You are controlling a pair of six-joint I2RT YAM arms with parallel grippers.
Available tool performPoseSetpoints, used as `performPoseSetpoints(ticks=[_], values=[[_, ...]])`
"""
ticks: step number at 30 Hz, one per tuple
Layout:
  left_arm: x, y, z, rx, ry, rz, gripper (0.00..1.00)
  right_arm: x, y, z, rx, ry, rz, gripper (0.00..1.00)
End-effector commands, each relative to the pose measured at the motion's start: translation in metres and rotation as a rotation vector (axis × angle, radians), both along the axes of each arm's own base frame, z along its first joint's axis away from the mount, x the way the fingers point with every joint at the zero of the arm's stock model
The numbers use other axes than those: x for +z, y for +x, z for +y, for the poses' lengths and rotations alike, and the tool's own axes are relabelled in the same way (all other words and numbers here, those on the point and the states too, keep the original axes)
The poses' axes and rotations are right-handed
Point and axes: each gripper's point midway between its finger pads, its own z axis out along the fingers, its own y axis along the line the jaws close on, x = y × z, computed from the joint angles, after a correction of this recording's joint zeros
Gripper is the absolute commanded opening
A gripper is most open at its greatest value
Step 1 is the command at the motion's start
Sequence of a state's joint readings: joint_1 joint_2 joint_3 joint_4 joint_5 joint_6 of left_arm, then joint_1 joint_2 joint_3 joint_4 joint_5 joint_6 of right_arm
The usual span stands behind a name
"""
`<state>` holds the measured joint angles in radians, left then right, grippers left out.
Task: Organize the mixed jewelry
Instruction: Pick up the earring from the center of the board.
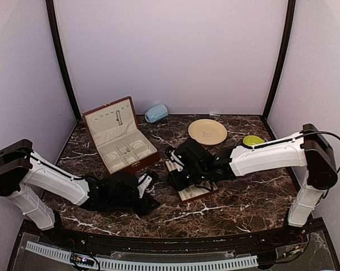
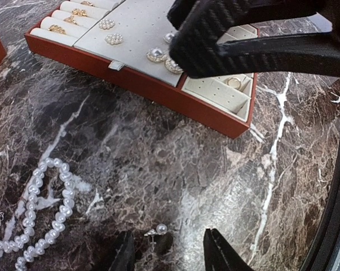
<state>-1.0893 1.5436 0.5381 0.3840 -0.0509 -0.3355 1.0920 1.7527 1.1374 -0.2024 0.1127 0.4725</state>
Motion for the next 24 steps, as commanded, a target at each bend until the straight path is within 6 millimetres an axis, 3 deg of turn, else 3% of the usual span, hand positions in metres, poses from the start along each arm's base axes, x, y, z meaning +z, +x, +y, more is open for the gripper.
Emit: performPoseSetpoints(ticks=[1, 15, 24], values=[[-0.007, 0.002, 0.005, 0.005, 0.072, -0.027, 0.45, 0.020, 0.003, 0.001, -0.019, 0.068, -0.035, 0.34], [-0.021, 0.003, -0.005, -0.028, 0.110, -0.022, 0.40, 0.024, 0.003, 0.002, -0.019, 0.089, -0.037, 0.34], [-0.031, 0.000, -0.006, -0.048, 0.156, -0.027, 0.26, 0.027, 0.004, 0.000, -0.026, 0.089, -0.046, 0.34]])
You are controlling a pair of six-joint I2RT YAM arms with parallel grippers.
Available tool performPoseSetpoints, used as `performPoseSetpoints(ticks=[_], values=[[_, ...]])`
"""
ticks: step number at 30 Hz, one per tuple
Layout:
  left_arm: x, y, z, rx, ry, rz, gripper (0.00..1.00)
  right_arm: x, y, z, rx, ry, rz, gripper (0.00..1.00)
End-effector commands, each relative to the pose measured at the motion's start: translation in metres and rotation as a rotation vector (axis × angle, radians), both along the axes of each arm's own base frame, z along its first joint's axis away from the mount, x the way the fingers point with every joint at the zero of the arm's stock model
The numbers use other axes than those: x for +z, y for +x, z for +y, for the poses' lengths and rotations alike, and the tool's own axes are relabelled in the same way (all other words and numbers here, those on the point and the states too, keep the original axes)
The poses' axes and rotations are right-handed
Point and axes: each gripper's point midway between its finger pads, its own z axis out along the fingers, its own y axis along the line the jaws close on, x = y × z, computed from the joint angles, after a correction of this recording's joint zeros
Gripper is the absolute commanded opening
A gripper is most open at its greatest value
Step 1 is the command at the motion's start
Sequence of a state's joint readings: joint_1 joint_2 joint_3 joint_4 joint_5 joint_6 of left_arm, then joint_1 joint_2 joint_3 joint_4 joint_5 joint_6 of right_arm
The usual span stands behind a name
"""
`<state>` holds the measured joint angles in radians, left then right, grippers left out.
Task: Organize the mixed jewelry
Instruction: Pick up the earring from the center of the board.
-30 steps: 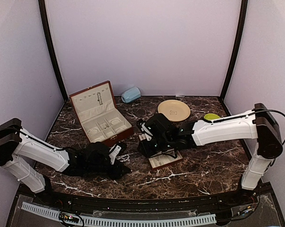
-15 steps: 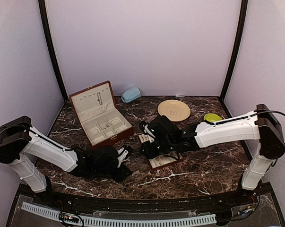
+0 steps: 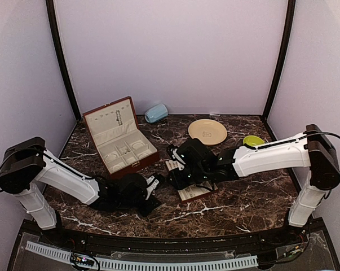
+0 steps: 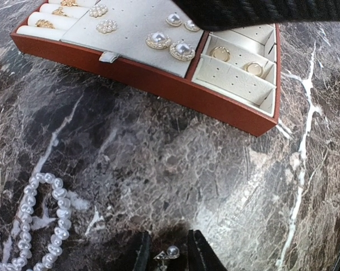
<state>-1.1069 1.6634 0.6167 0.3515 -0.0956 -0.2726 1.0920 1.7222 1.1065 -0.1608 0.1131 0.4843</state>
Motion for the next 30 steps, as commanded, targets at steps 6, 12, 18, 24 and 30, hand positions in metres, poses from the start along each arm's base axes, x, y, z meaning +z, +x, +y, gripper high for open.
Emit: performPoseSetpoints(ticks=[6, 12, 18, 24, 30], values=[[-0.014, -0.012, 0.010, -0.024, 0.092, 0.003, 0.28, 0.021, 0.005, 0.002, -0.016, 0.054, -0.036, 0.34], [-0.019, -0.016, 0.016, -0.018, 0.131, -0.002, 0.28, 0.022, 0.005, 0.003, -0.013, 0.059, -0.040, 0.34], [-0.023, -0.015, 0.019, -0.006, 0.146, -0.002, 0.22, 0.022, 0.006, 0.001, -0.017, 0.053, -0.041, 0.34], [-0.017, -0.013, 0.021, 0.013, 0.140, -0.020, 0.13, 0.015, 0.022, -0.016, -0.082, -0.011, -0.039, 0.34], [0.010, -0.005, 0.013, 0.062, 0.053, -0.044, 0.06, 0.003, 0.031, -0.017, -0.085, -0.105, -0.042, 0.34]])
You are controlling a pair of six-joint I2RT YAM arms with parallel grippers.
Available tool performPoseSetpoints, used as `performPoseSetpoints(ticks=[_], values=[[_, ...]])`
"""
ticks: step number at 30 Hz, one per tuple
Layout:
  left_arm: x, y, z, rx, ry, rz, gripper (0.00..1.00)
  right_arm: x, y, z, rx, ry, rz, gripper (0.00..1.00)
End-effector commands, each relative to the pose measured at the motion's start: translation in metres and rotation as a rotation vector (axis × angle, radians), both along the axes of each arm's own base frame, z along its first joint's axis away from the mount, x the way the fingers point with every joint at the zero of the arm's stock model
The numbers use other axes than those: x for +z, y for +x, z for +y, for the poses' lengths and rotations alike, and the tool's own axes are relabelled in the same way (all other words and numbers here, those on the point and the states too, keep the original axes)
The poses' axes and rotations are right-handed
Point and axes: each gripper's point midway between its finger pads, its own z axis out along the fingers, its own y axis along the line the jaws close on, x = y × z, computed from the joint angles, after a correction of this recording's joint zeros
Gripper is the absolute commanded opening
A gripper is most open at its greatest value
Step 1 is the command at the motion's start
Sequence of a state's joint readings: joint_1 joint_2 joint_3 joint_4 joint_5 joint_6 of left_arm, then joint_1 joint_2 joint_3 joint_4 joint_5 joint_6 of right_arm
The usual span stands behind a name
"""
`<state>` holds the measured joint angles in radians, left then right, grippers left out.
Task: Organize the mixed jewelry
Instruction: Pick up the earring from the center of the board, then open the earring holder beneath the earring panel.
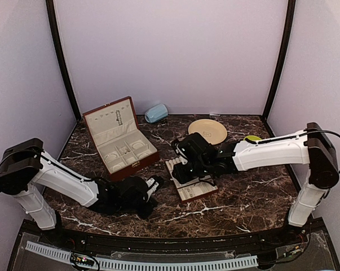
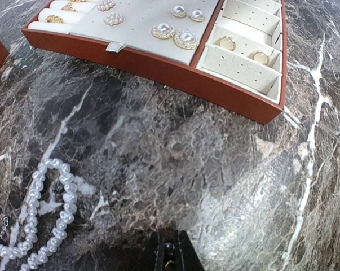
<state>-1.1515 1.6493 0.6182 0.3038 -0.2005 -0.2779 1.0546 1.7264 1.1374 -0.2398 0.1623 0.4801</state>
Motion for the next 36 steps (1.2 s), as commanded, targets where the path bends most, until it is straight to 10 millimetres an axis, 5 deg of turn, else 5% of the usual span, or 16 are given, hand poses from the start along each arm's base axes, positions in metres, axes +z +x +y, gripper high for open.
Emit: performPoseSetpoints(ticks=[1, 10, 21, 36], values=[[0.016, 0.000, 0.006, 0.040, -0.021, 0.001, 0.06, 0.003, 0.013, 0.002, -0.015, -0.054, -0.034, 0.35], [0.053, 0.020, 0.011, 0.119, -0.178, 0.016, 0.05, -0.012, 0.016, 0.015, 0.042, -0.165, -0.066, 0.36], [0.053, 0.038, 0.041, 0.203, -0.200, 0.028, 0.05, -0.031, 0.012, 0.030, 0.088, -0.295, -0.118, 0.34], [0.057, 0.040, 0.048, 0.225, -0.227, 0.021, 0.05, -0.049, 0.024, 0.031, 0.067, -0.421, -0.205, 0.16]])
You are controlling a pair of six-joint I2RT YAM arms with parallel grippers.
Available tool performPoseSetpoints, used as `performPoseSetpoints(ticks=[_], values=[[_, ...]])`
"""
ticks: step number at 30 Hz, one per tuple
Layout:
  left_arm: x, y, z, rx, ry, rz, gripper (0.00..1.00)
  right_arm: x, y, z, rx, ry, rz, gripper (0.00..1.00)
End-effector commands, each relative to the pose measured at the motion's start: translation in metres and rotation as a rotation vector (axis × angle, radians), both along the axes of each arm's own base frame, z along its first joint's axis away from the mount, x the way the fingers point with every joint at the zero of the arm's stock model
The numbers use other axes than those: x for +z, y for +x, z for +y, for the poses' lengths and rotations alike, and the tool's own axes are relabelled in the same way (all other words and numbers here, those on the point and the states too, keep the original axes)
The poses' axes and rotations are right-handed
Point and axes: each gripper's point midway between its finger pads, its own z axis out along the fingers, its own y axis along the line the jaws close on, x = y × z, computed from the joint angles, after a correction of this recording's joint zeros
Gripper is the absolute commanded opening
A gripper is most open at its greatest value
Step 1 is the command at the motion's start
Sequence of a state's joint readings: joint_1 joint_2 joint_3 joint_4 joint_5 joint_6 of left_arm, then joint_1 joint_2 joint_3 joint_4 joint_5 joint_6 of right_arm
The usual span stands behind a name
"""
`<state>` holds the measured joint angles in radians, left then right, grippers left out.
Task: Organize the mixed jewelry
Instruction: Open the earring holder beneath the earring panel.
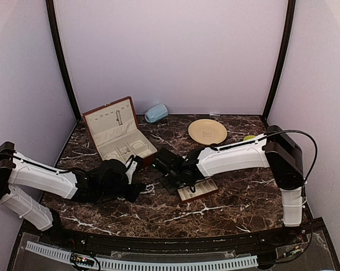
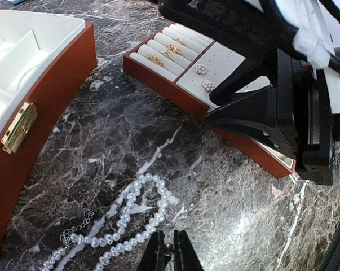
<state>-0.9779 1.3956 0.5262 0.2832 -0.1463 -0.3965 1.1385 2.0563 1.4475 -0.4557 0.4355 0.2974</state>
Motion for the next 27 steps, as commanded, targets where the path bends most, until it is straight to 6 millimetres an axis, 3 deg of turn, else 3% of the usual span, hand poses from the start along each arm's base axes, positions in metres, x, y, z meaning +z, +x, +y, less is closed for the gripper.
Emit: performPoseSetpoints(ticks=[1, 11, 16, 21, 27], values=[[0.007, 0.001, 0.004, 0.013, -0.026, -0.010, 0.05, 0.002, 0.005, 0.005, -0.003, -0.022, -0.046, 0.14], [0.010, 0.002, 0.007, 0.027, -0.033, -0.019, 0.05, -0.011, 0.005, 0.003, -0.007, -0.045, -0.048, 0.11], [0.013, 0.003, 0.007, 0.031, -0.039, -0.025, 0.05, -0.013, 0.009, 0.001, -0.036, -0.049, -0.066, 0.00], [0.016, 0.004, 0.007, 0.035, -0.044, -0.033, 0.05, 0.010, 0.016, -0.001, -0.090, -0.007, -0.088, 0.00], [0.024, 0.010, 0.002, 0.037, -0.060, -0.059, 0.05, 0.058, 0.023, 0.003, -0.123, 0.195, -0.066, 0.00]])
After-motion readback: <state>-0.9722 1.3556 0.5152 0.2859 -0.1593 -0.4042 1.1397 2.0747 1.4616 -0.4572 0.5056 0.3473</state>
